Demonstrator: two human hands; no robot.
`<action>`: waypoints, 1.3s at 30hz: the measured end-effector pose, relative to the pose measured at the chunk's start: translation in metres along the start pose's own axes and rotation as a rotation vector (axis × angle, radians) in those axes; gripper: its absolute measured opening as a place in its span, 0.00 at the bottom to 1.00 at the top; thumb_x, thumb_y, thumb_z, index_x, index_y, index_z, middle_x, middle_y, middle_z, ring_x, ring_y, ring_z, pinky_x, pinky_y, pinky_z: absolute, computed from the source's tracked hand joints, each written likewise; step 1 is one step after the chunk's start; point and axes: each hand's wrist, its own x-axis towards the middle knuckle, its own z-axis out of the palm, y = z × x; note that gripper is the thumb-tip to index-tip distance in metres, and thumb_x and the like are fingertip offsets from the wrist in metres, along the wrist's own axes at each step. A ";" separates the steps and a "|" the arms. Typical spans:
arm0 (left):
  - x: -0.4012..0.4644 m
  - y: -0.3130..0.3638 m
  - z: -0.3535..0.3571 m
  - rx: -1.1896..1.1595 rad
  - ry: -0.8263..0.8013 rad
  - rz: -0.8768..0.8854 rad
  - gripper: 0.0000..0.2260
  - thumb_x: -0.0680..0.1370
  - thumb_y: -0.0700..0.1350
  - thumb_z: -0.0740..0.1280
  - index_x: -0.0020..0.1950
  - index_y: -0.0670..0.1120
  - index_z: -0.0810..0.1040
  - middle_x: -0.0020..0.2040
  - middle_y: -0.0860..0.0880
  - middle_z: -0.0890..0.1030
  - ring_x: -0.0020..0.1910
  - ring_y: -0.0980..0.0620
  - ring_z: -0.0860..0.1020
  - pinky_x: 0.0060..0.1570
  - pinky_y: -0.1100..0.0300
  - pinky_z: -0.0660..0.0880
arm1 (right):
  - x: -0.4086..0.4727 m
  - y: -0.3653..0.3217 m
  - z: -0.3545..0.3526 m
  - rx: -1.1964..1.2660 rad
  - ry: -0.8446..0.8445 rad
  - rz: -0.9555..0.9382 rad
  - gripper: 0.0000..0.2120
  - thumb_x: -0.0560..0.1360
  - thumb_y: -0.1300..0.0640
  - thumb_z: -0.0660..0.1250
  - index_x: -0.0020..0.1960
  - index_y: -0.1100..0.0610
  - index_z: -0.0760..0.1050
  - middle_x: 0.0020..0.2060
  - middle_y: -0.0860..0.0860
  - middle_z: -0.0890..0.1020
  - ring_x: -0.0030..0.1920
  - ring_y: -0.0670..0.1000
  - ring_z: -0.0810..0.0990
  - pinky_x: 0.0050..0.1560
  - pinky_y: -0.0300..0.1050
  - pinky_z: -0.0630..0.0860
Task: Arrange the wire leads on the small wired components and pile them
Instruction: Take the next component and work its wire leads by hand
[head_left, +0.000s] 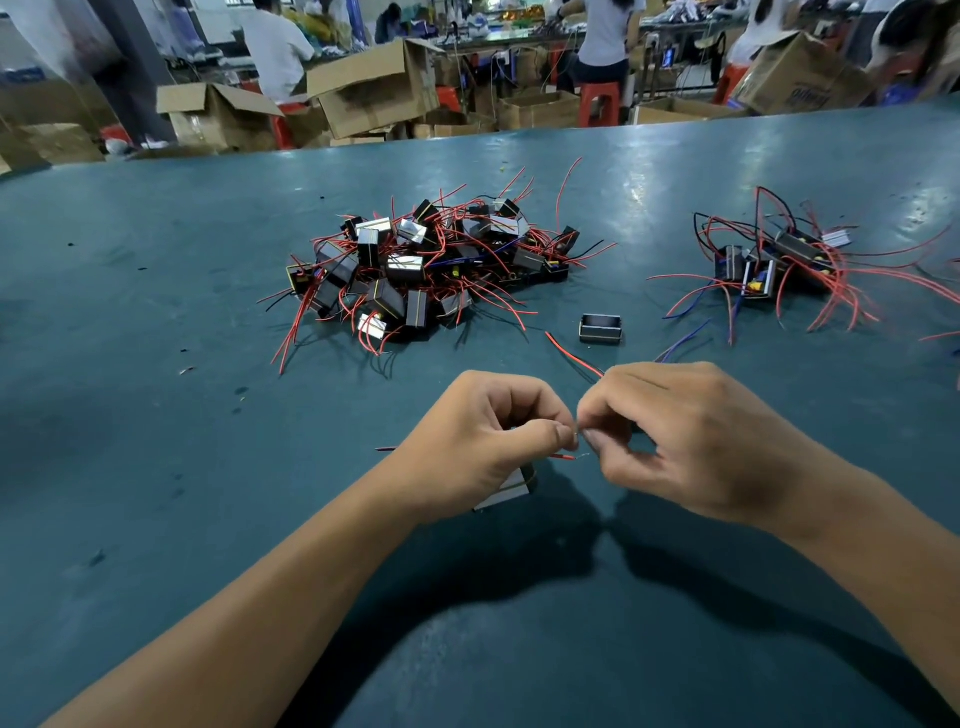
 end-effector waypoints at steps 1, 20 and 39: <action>0.000 0.000 0.001 0.031 0.010 0.017 0.05 0.74 0.40 0.68 0.39 0.46 0.81 0.35 0.48 0.82 0.36 0.53 0.76 0.40 0.55 0.74 | -0.001 -0.001 0.002 0.067 -0.010 0.080 0.02 0.72 0.62 0.67 0.41 0.58 0.77 0.31 0.44 0.74 0.31 0.42 0.68 0.33 0.35 0.67; 0.002 -0.001 -0.004 0.030 0.044 -0.039 0.07 0.73 0.42 0.67 0.36 0.48 0.82 0.34 0.43 0.81 0.37 0.49 0.75 0.40 0.55 0.70 | -0.003 0.003 0.003 -0.094 0.006 -0.063 0.07 0.75 0.58 0.66 0.48 0.60 0.81 0.40 0.50 0.81 0.39 0.52 0.80 0.33 0.47 0.78; 0.002 0.000 0.000 0.795 0.151 0.432 0.02 0.70 0.39 0.70 0.37 0.44 0.81 0.30 0.52 0.76 0.31 0.54 0.69 0.45 0.58 0.64 | 0.007 -0.006 0.019 1.184 -0.163 0.958 0.12 0.75 0.67 0.60 0.34 0.57 0.72 0.25 0.49 0.71 0.23 0.45 0.66 0.21 0.35 0.60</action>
